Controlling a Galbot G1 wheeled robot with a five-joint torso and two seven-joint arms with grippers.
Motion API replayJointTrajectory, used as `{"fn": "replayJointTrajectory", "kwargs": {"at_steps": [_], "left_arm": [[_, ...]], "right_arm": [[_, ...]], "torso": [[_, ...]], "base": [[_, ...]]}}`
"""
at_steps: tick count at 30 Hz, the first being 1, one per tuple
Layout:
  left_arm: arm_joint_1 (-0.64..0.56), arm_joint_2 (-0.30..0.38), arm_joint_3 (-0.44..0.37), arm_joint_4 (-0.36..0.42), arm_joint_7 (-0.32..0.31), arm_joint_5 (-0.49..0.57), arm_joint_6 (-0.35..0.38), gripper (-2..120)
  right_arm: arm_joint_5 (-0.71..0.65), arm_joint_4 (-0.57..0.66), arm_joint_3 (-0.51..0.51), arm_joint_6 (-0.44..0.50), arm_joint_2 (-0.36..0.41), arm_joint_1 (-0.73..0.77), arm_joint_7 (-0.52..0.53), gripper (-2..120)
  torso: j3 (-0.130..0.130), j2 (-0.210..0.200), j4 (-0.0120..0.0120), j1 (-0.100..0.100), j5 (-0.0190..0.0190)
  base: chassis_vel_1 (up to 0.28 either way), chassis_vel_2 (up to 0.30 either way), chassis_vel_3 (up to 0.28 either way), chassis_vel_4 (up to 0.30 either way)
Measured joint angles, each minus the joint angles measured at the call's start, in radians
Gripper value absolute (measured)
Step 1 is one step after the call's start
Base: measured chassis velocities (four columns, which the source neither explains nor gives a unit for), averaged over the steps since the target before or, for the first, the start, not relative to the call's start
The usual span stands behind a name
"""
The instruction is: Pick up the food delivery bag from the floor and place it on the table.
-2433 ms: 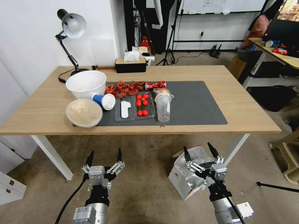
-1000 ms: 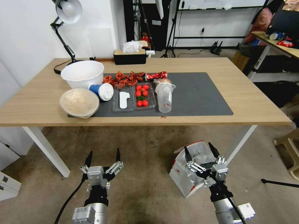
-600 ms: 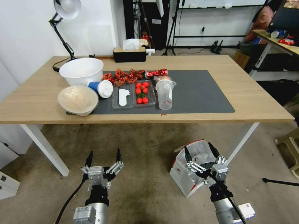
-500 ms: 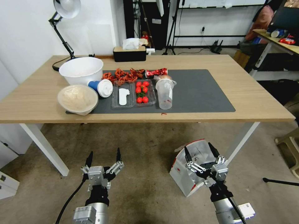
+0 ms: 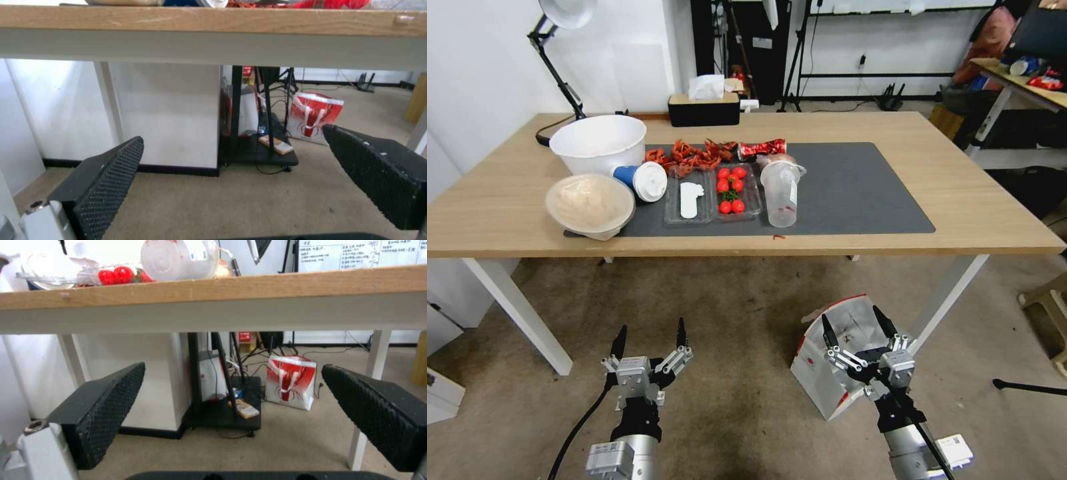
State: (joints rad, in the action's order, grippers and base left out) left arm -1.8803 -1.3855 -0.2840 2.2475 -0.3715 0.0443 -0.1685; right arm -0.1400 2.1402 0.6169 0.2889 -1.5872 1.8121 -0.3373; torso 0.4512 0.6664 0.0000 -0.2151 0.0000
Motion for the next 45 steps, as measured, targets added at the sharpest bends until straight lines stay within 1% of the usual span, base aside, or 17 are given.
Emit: {"fn": "replayJointTrajectory", "kwargs": {"at_steps": [2,6,9,12,18,23,26,33,35,40,45], "left_arm": [[0.001,0.0,0.0,-0.002,0.0,0.0,0.0,100],[0.002,-0.001,0.0,-0.006,0.0,0.0,0.0,100],[0.005,-0.001,-0.001,-0.012,0.0,0.0,0.0,100],[0.005,-0.001,-0.001,-0.013,0.0,0.0,0.0,100],[0.011,0.003,-0.002,-0.018,0.0,0.006,0.0,100],[0.013,0.004,-0.003,-0.022,0.0,0.01,-0.001,100],[0.017,0.004,-0.003,-0.028,0.0,0.012,-0.002,100],[0.019,0.004,-0.002,-0.032,0.0,0.013,-0.002,100],[0.021,0.004,-0.002,-0.034,0.0,0.016,-0.003,100],[0.023,0.005,-0.002,-0.036,-0.001,0.018,-0.003,100],[0.024,0.006,-0.002,-0.038,-0.001,0.021,-0.003,100]], "right_arm": [[-0.001,0.0,0.001,0.0,0.002,-0.002,0.0,100],[-0.001,0.0,0.002,-0.001,0.004,-0.003,0.0,100],[-0.004,-0.002,0.004,-0.002,0.005,-0.003,0.0,100],[-0.004,-0.003,0.004,-0.002,0.005,-0.003,0.0,100],[0.0,-0.007,0.004,-0.002,0.002,-0.002,0.0,100],[0.002,-0.008,0.003,-0.002,0.0,0.0,0.0,100],[0.003,-0.01,0.004,-0.002,0.0,0.001,0.003,100],[0.005,-0.012,0.004,-0.002,-0.001,0.003,0.01,100],[0.006,-0.013,0.005,-0.002,-0.001,0.004,0.012,100],[0.006,-0.013,0.005,-0.004,-0.001,0.003,0.012,100],[0.007,-0.013,0.005,-0.005,-0.003,0.003,0.012,100]], "torso": [[-0.008,-0.014,0.0,0.005,0.0],[-0.015,-0.025,0.0,0.01,0.0],[-0.025,-0.041,0.0,0.016,0.0],[-0.029,-0.047,0.0,0.018,0.0],[-0.049,-0.081,0.0,0.032,0.0],[-0.058,-0.095,0.0,0.037,0.0],[-0.069,-0.115,0.0001,0.045,0.0],[-0.083,-0.136,0.0,0.053,0.0],[-0.092,-0.151,0.0,0.059,-0.0001],[-0.101,-0.165,0.0,0.064,0.0],[-0.116,-0.188,-0.0001,0.072,0.0]], "base": [[0.0,0.0,0.0,0.0],[0.0,0.0,0.0,0.0],[0.0,0.0,0.0,0.0],[0.0,0.0,0.0,0.0],[0.0,0.0,0.0,0.0],[0.0,0.0,0.0,0.0],[0.0,0.0,0.0,0.0],[0.0,0.0,0.0,0.0],[0.0,0.0,0.0,0.0],[0.0,0.0,0.0,0.0],[0.0,0.0,0.0,0.0]]}}
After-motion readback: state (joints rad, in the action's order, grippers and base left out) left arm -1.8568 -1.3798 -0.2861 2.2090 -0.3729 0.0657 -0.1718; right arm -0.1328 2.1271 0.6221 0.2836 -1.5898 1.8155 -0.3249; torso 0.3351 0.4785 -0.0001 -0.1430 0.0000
